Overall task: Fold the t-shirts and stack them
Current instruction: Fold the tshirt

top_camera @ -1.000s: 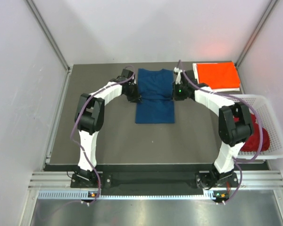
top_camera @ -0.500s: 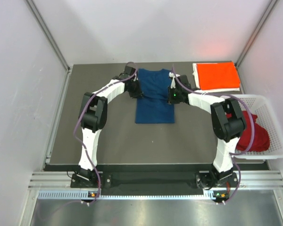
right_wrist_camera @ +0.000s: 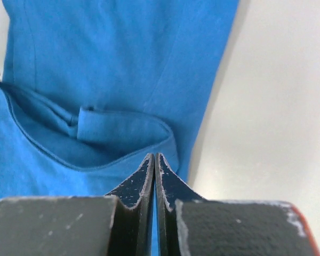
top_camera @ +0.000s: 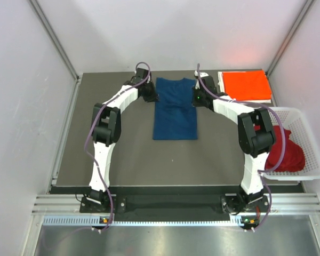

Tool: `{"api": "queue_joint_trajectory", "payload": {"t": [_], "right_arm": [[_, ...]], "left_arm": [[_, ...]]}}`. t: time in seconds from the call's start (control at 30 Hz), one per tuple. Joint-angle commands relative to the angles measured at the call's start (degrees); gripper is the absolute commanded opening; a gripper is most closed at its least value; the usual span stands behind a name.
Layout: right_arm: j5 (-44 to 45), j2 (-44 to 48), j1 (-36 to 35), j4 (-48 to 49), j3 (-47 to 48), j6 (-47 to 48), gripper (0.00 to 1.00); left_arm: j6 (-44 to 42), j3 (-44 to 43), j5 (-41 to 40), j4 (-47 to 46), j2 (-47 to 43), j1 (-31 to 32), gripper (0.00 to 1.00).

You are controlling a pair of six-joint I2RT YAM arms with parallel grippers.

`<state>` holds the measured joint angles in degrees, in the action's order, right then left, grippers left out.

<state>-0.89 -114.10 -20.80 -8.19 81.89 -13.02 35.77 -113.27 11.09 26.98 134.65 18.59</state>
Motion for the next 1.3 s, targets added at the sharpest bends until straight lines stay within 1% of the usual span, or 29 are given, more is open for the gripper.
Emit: {"api": "queue_joint_trajectory", "payload": {"t": [0.0,0.1,0.23,0.27,0.3,0.33,0.37,0.4,0.43,0.47,0.5,0.6,0.63,0.67,0.73,0.87,1.0,1.1,1.27], "right_arm": [[1.51,-1.38,0.93,1.24,3.36,1.15,0.00],[-0.07,-1.21,1.11,-0.42,3.89,1.15,0.00],[-3.58,2.38,1.11,-1.39,1.53,0.36,0.02],[-4.21,2.92,1.20,-1.39,1.00,0.36,0.04],[-5.52,3.18,1.46,-1.39,0.56,0.71,0.09],[-8.40,3.27,2.51,-1.39,0.21,1.15,0.11],[-9.65,3.19,3.12,-1.57,0.12,1.50,0.16],[-11.31,3.01,3.83,-1.48,0.11,2.37,0.18],[-15.77,2.66,5.31,-1.13,0.38,2.82,0.20],[-18.08,2.48,6.11,-0.87,0.55,3.78,0.25],[-22.19,2.14,7.08,-0.78,0.82,4.31,0.27],[-28.10,-0.32,8.49,-1.66,3.36,7.03,0.31],[-31.34,-1.37,9.19,-1.57,3.89,7.30,0.32],[-32.41,-1.99,9.54,-1.40,4.07,7.65,0.34],[-35.83,-3.57,10.59,-1.83,5.38,8.35,0.35],[-38.66,-5.86,11.74,-2.27,7.14,10.19,0.35],[-39.81,-9.02,12.18,-5.60,11.26,12.57,0.35],[-40.60,-10.44,12.18,-5.09,11.72,12.66,0.39],[-41.56,-12.37,12.27,-4.03,13.21,12.49,0.39]], "left_arm": [[-0.61,-2.21,0.07,-0.18,-0.70,-1.10,0.02],[-1.66,-0.81,-1.51,0.88,-3.16,-1.27,0.02],[-3.16,3.84,-3.09,0.79,-7.73,-1.19,0.06],[-4.12,6.02,-3.62,0.62,-9.48,-1.27,0.09],[-4.65,7.09,-4.06,0.44,-10.19,-1.62,0.11],[-5.35,8.67,-3.71,0.09,-11.07,-1.97,0.14],[-5.53,9.38,-3.36,-0.09,-11.51,-2.50,0.18],[-5.97,10.00,0.04,-0.61,-11.60,-3.90,0.20],[-6.32,10.96,2.33,-1.22,-11.78,-4.69,0.21],[-7.11,11.23,4.62,-2.54,-11.60,-5.57,0.22],[-7.55,11.41,9.08,-2.98,-11.43,-6.89,0.24],[-9.66,10.53,14.12,-4.48,-9.68,-8.04,0.28],[-10.88,9.75,15.79,-4.48,-9.15,-8.13,0.29],[-11.50,9.48,16.41,-4.57,-7.92,-8.13,0.29],[-12.91,9.39,17.90,-4.92,-6.34,-8.13,0.29],[-12.92,10.18,20.71,-7.64,-4.75,-8.13,0.31],[-12.13,10.36,23.01,-10.37,-3.61,-8.13,0.33],[-12.13,10.26,24.23,-11.25,-2.99,-8.13,0.33],[-12.39,9.39,24.68,-11.25,-1.67,-8.04,0.34]]}}
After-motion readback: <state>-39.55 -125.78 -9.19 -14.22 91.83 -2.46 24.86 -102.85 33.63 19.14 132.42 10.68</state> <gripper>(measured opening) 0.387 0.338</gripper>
